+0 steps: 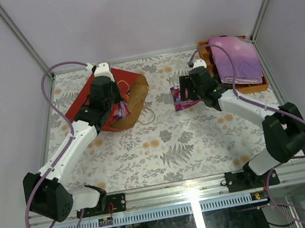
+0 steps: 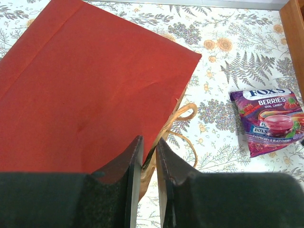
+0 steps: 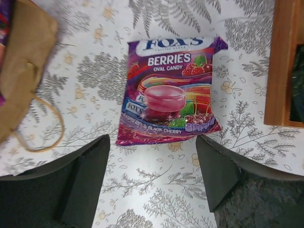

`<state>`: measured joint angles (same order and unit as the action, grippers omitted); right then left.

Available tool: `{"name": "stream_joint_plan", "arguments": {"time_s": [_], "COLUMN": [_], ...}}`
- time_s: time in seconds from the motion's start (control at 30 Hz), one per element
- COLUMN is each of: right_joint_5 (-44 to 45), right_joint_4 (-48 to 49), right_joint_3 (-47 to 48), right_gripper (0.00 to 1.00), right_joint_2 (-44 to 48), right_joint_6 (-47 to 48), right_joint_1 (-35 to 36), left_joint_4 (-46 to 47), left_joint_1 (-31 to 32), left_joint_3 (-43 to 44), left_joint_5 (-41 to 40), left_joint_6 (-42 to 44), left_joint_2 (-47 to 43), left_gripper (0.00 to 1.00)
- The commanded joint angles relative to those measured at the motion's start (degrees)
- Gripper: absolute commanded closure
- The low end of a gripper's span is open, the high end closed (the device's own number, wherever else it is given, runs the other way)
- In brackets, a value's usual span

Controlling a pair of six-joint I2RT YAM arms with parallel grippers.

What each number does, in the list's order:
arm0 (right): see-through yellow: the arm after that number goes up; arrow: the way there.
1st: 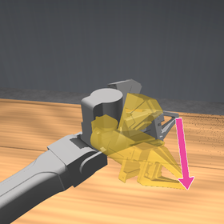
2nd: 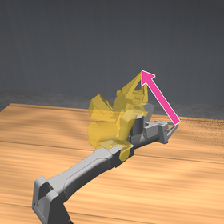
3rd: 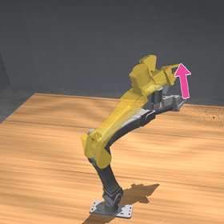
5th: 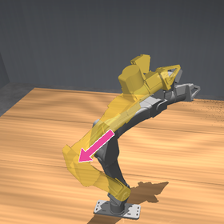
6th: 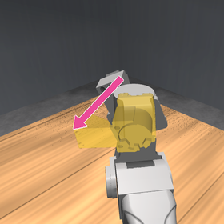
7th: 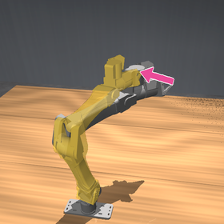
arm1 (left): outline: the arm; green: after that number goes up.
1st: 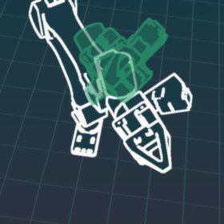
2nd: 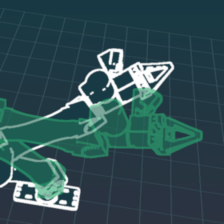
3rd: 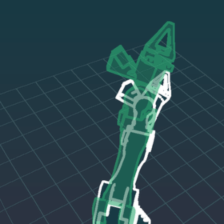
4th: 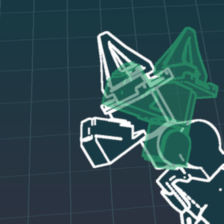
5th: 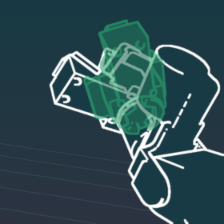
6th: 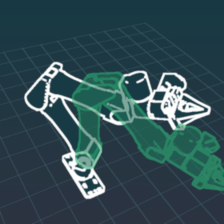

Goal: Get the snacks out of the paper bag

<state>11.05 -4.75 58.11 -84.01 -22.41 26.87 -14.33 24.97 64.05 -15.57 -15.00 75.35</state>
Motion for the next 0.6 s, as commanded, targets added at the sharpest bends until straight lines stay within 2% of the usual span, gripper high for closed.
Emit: {"name": "stream_joint_plan", "arguments": {"time_s": [0.0,0.1,0.23,0.43,0.57], "right_joint_5": [0.3,2.7,1.4,2.4,3.7], "right_joint_4": [6.0,6.8,7.7,8.2,4.9], "right_joint_3": [-0.4,0.4,0.7,-1.3,0.1], "right_gripper": [0.18,0.15,0.15,0.15,0.15], "right_joint_2": [-7.3,-13.1,-17.7,-20.1,-19.0], "right_joint_6": [-0.3,0.7,0.4,-1.3,-3.0], "right_joint_1": [-0.4,-0.6,-0.6,-0.7,-0.6], "left_joint_4": [0.1,-0.1,-0.1,-0.3,-0.4], "left_joint_1": [-0.2,-0.2,-0.1,-0.1,-0.1], "left_joint_3": [0.4,0.1,-0.2,-0.5,-0.6], "left_joint_5": [0.4,0.9,0.9,0.4,0.4], "left_joint_6": [-0.7,-1.0,-0.9,-0.5,-0.6], "left_joint_2": [-0.6,-1.1,-1.9,-2.1,-2.2], "left_gripper": [0.84,0.84,0.84,0.84,0.84]}}
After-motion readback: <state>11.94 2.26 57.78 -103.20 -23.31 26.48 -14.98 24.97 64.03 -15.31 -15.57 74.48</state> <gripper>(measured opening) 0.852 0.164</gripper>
